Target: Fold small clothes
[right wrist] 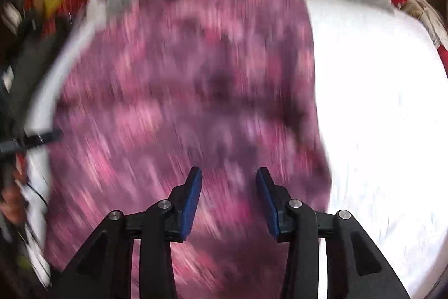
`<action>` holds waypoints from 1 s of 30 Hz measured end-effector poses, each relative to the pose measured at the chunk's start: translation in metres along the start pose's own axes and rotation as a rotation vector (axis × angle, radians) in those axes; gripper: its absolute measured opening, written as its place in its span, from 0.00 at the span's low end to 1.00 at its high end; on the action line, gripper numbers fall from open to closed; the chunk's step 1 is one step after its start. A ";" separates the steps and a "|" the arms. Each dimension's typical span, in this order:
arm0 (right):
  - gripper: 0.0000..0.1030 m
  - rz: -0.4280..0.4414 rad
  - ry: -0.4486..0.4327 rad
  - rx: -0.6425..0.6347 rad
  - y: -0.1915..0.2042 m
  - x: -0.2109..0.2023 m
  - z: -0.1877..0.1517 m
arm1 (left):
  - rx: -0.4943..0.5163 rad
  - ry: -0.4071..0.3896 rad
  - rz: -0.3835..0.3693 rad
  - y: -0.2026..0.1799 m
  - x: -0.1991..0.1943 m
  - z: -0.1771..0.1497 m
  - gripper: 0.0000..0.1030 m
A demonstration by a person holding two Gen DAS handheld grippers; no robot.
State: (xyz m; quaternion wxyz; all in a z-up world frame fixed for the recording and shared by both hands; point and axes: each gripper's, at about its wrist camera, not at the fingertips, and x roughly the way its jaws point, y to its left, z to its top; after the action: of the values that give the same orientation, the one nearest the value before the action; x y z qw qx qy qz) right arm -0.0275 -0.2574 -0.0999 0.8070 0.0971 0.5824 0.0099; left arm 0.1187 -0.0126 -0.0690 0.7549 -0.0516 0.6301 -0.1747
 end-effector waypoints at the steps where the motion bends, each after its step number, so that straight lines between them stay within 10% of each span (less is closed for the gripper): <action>1: 0.42 -0.006 -0.020 -0.021 -0.001 -0.003 -0.014 | 0.027 -0.009 0.021 -0.004 -0.004 -0.005 0.51; 17: 0.48 0.043 -0.016 0.264 -0.069 -0.053 -0.169 | -0.029 0.174 0.062 0.071 -0.054 -0.104 0.53; 30: 0.64 0.430 -0.114 0.515 -0.106 -0.024 -0.243 | -0.122 0.269 -0.127 0.098 -0.068 -0.167 0.58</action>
State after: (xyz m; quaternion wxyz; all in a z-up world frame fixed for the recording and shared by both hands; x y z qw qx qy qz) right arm -0.2745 -0.3295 -0.1683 0.7666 0.4188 0.4860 0.0272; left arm -0.0338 0.1247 -0.0686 0.6466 -0.1134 0.7303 -0.1889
